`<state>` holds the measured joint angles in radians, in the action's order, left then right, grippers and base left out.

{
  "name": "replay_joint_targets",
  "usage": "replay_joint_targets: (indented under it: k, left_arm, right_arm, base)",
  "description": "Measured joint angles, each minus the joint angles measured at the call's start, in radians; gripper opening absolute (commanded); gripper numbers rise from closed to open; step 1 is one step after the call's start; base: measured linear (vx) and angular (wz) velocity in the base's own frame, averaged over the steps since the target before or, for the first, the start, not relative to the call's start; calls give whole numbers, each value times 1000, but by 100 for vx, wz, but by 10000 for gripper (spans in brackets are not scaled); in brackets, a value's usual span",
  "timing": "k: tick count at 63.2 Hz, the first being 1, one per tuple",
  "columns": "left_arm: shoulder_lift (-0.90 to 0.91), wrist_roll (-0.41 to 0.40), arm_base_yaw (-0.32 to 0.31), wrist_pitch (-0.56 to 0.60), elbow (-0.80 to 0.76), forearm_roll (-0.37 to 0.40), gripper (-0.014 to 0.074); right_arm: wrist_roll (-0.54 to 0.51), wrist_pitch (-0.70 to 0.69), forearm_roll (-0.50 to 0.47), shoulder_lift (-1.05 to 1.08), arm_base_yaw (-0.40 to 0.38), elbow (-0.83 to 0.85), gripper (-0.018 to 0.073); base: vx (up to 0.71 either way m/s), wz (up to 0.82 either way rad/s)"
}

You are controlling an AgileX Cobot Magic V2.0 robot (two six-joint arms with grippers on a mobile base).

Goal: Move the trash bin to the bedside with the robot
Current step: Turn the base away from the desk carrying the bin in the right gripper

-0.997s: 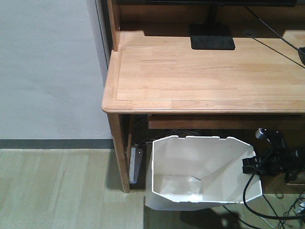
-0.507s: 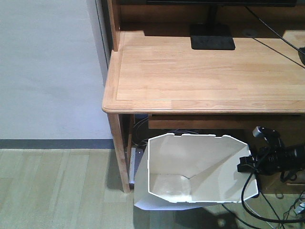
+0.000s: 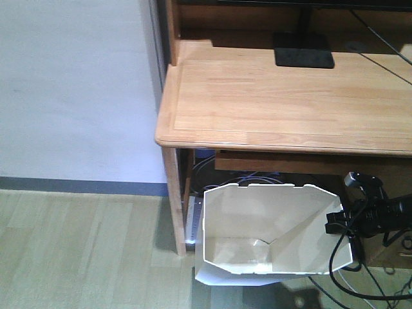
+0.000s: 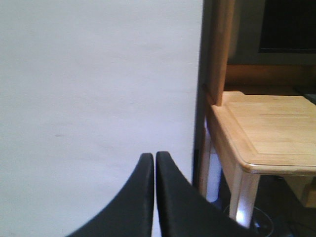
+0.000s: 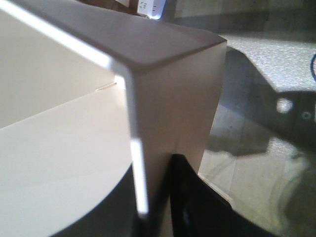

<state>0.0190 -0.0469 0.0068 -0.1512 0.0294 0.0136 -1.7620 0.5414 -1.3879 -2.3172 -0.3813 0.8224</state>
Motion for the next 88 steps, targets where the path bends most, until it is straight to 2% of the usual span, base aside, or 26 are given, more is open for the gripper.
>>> replay_joint_targets:
  k: [29, 88]
  left_arm:
    - [0, 0, 0, 0, 0, 0, -6]
    - [0, 0, 0, 0, 0, 0, -6]
  right_arm:
    - [0, 8, 0, 0, 0, 0, -6]
    - [0, 3, 0, 0, 0, 0, -6]
  base:
    - [-9, 40]
    - [-9, 56]
